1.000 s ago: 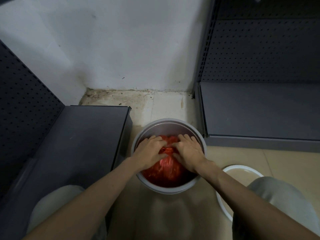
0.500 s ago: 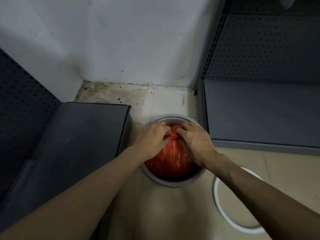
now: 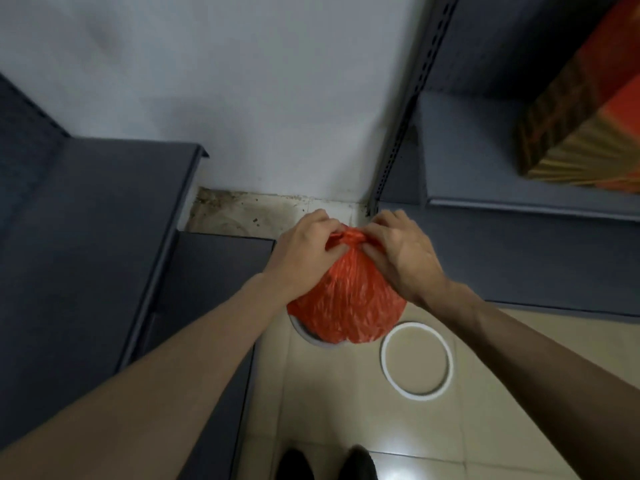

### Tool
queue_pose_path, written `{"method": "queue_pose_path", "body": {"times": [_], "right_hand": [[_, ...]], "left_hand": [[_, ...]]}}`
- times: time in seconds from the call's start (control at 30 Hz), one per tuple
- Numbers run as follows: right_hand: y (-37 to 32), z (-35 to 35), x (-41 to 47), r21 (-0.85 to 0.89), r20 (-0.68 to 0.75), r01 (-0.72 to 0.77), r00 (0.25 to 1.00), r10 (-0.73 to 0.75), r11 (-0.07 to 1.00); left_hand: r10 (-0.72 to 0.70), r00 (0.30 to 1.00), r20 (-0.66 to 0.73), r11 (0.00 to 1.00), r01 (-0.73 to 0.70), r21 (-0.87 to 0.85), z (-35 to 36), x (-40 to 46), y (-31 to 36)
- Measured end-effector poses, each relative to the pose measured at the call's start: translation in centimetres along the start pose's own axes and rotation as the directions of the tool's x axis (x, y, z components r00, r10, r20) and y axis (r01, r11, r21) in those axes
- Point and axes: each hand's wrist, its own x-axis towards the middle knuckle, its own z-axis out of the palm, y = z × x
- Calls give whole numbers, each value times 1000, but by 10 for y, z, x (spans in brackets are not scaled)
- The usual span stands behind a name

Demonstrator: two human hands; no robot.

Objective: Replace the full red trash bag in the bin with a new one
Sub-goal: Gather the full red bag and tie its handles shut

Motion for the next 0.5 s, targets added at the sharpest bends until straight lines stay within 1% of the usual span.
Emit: {"method": "queue_pose_path", "body": {"times": [0.1,0.23,0.37,0.5], "right_hand": [[-41,-102,-8,12,20,10,1000,-10,1000],[-88,-216,-15,28,-27,49,998,-48,998],[-115,-294,-15,72,-42,114,993,-112,991],[-131,-349,-12,116,-2,268,963,-270,956]], "left_hand": [[21,999,-30,1000,-22,-13,-80,-13,65],[-18,995,-94,1000,17,-9,-177,-27,147],[-15,991,-137,1000,18,21,-251,-33,200],[-69,980,-188,997,76,34,-297,-51,240]]}}
